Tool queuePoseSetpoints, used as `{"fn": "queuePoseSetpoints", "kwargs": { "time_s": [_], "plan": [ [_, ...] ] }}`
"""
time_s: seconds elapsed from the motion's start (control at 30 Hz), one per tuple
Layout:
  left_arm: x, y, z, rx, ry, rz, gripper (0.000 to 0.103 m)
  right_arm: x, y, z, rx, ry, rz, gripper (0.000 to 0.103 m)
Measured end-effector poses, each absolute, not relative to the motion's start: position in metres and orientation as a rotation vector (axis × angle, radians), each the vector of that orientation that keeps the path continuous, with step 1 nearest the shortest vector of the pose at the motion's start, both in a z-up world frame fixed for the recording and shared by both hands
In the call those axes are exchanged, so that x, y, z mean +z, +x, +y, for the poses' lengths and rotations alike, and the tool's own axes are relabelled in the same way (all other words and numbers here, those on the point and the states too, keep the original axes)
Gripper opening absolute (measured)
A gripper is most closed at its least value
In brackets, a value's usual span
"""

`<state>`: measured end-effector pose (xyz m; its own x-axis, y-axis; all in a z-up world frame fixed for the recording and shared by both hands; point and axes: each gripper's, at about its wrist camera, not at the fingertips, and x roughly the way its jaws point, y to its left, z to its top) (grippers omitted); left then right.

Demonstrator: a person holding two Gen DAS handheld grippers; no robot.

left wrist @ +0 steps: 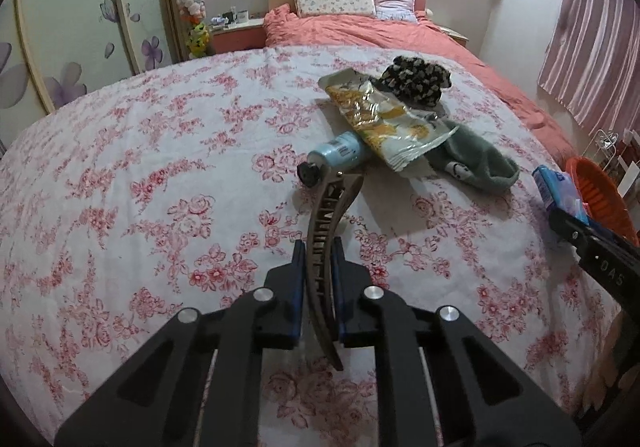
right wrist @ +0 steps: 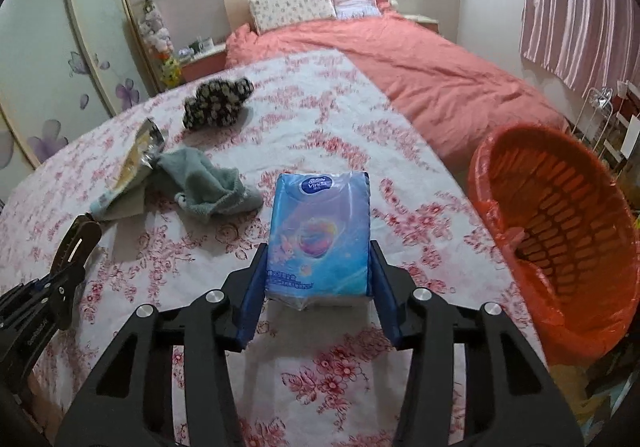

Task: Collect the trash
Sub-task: 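Carry hair clip and tissue pack over the orange basket and open both tools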

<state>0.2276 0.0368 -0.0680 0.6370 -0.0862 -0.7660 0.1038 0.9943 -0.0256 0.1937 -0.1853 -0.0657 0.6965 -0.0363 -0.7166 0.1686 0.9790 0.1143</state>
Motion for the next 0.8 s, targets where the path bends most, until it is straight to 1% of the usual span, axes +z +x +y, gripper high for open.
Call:
{"fn": "queuePoseSetpoints", "kwargs": {
  "time_s": [0.23, 0.43, 0.67, 0.8],
  "plan": [
    [-0.044, 0.214, 0.035, -0.139, -0.012, 0.833, 0.013, -0.039, 0.174, -0.2, -0.088, 0.225, 0.708, 0.048],
    [-0.016, 0.2, 0.014, -0.195, -0.054, 0.791, 0.013, -0.007, 0.15, -0.222, -0.101, 0.267, 0.597, 0.048],
    [0.011, 0.189, -0.038, -0.322, -0.079, 0.755, 0.013, 0.012, 0.121, -0.257, -0.18, 0.282, 0.486, 0.048],
    [0.02, 0.187, -0.075, -0.405, -0.073, 0.745, 0.013, 0.013, 0.112, -0.279, -0.251, 0.277, 0.437, 0.048]
  ]
}}
